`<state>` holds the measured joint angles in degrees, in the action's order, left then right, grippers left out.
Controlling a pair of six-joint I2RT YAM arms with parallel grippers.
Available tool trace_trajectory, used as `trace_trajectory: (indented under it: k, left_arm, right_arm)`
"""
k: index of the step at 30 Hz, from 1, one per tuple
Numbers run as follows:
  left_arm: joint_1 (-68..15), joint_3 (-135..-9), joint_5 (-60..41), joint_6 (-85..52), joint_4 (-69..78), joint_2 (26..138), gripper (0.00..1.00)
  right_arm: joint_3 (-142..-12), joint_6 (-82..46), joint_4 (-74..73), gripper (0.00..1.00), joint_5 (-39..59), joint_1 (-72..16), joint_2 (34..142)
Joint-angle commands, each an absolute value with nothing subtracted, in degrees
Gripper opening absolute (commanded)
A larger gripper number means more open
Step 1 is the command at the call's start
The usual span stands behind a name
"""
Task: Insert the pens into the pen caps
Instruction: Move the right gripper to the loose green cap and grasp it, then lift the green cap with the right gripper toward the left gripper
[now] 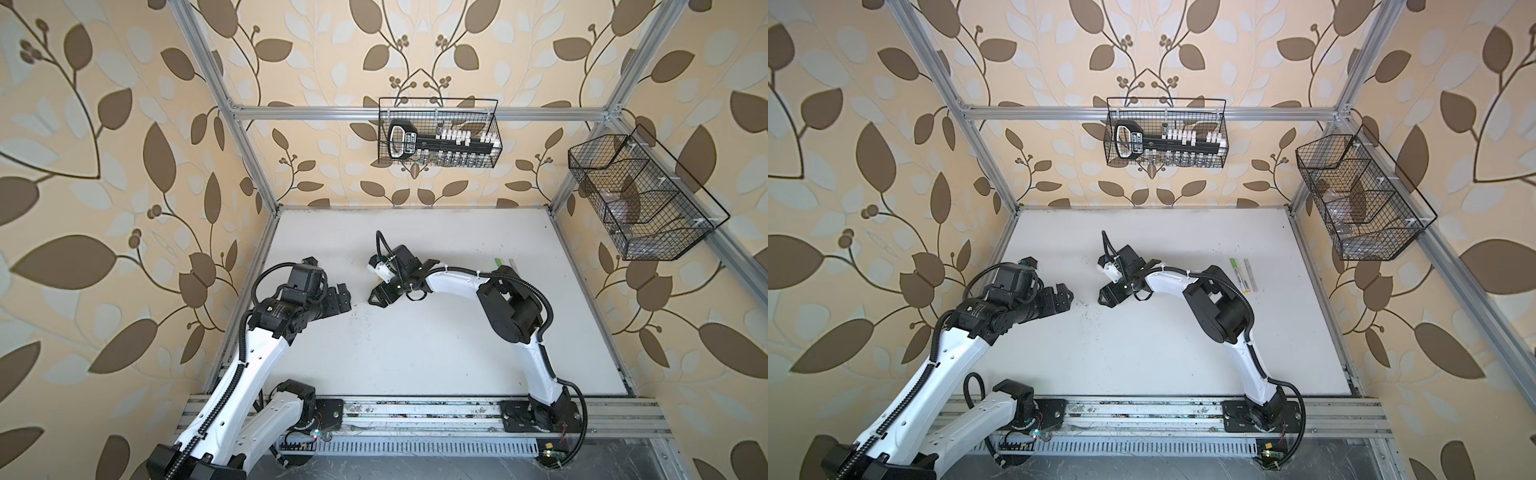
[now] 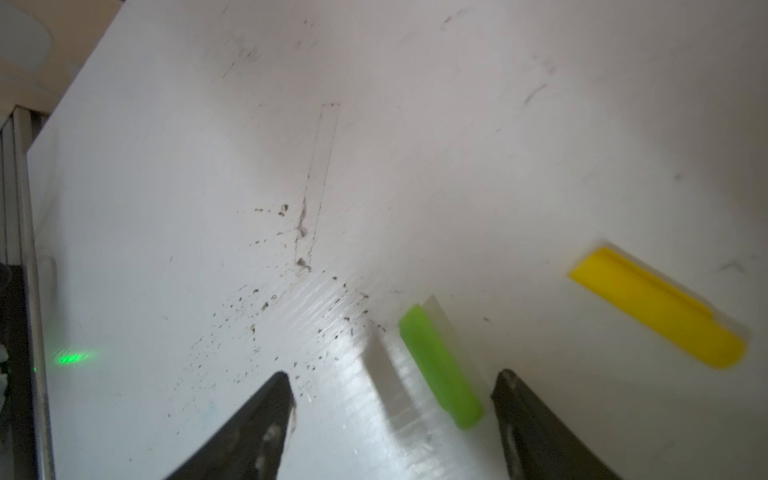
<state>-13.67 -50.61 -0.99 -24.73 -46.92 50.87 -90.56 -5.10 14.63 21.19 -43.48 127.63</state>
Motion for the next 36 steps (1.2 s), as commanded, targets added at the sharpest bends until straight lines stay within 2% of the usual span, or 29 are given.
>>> trace_trajectory:
  k: [1, 10, 19, 30, 36]
  left_arm:
    - [-12.83, -52.03, -0.82, -23.78, -46.93, 50.90, 0.99]
    - [-12.71, -51.85, -0.40, -24.09, -46.94, 50.19, 0.99]
    - [-12.48, -51.77, -0.99, -24.17, -46.67, 50.80, 0.99]
    - [-11.95, -51.47, -1.65, -25.24, -46.26, 50.63, 0.99]
    - [-11.87, -49.02, -3.74, -29.62, -43.41, 50.69, 0.99]
  right_arm:
    - [-91.49, -3.11, 19.49, 0.65, 19.78, -43.77, 129.02]
    - [-94.84, -1.26, 23.23, 0.46, 13.22, -44.58, 130.75]
    - [-96.74, 0.82, 24.78, 0.41, 11.04, -45.67, 132.10]
    - [-97.29, 2.35, 26.32, 0.22, 9.79, -46.95, 132.19]
    - [-95.82, 2.19, 25.78, 0.17, 9.92, -47.27, 130.79]
